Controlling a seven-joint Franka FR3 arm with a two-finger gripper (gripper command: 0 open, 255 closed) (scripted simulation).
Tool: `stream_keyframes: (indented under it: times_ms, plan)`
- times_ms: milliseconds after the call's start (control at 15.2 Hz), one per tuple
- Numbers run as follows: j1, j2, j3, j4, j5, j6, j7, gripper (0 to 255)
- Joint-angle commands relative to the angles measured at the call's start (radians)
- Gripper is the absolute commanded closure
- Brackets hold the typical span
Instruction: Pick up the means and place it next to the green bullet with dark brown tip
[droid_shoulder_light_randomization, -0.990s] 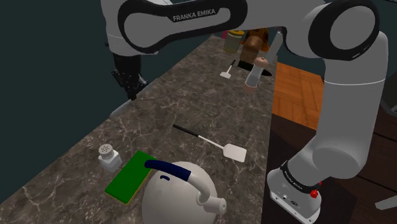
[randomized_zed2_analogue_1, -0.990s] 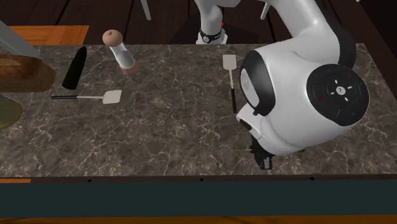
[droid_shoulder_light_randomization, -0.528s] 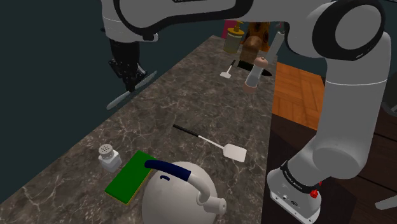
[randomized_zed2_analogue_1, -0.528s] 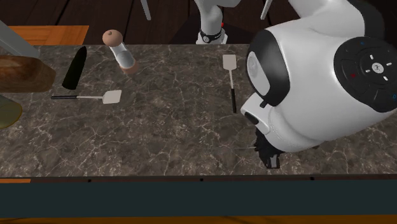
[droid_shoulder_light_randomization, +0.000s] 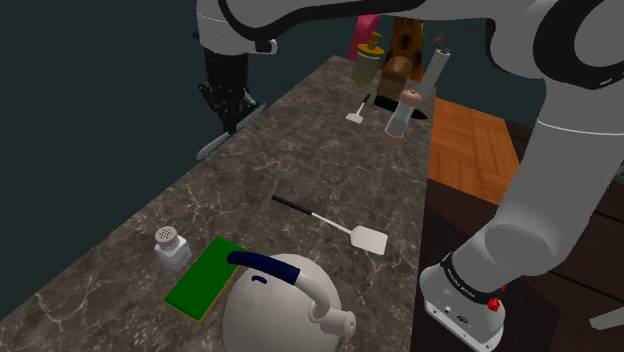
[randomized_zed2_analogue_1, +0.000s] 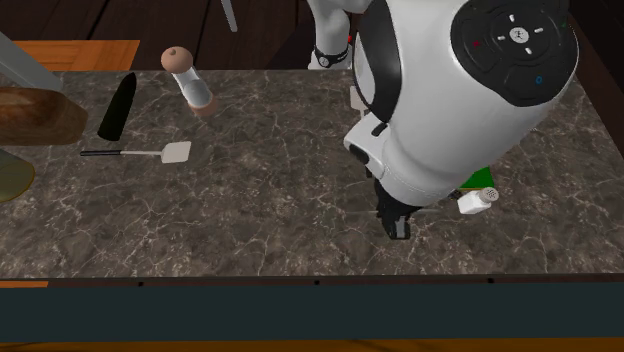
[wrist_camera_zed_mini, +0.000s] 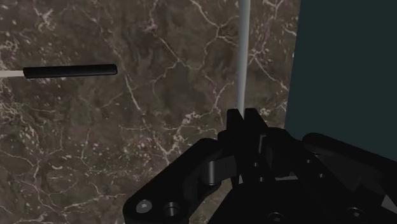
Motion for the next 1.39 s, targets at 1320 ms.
stream_keyframes:
  times_ms: [1320]
  plan:
    - [-0.373, -0.609, -0.221, -0.608, 0.388, 0.095, -0.695, 255]
